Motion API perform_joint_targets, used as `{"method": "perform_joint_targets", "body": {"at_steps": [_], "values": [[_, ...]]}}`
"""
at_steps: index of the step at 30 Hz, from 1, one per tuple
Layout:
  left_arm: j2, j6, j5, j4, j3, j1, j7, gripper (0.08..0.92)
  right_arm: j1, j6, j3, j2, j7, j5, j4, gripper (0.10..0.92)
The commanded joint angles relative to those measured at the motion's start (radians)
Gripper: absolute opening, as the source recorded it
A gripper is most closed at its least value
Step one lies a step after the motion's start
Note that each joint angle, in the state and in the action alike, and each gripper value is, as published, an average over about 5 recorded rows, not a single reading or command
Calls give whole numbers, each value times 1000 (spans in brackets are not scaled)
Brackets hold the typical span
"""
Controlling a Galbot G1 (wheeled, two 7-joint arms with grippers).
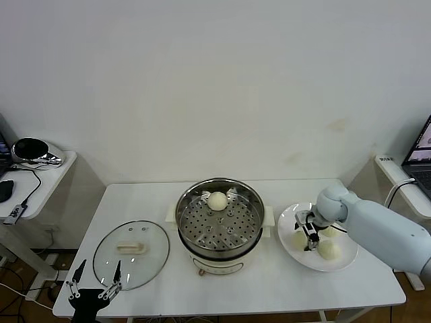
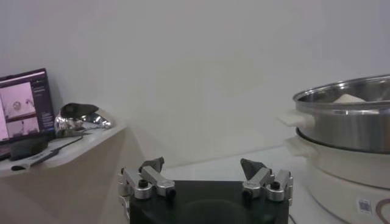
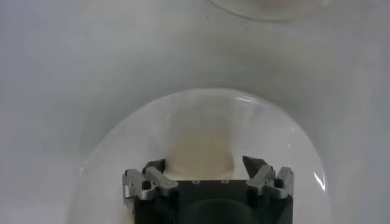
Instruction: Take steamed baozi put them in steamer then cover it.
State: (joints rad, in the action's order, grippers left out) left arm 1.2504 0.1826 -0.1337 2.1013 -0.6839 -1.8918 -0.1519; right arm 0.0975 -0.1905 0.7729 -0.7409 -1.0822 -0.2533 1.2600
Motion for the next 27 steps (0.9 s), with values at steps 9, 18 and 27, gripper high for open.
{"method": "perform_joint_targets", "body": {"at_steps": [9,18,27], "values": [[0,1,1,8,-2,-4,0,823,-101,-6,46,29,-40,51,29,517],[-11,0,-3,10,4,4,3,823,-492,-85,261,113,-69,270,184,505],[-31,-2,-16,3,13,35,5,823,-926,-200,506,-24,-30,574,283,526]]}}
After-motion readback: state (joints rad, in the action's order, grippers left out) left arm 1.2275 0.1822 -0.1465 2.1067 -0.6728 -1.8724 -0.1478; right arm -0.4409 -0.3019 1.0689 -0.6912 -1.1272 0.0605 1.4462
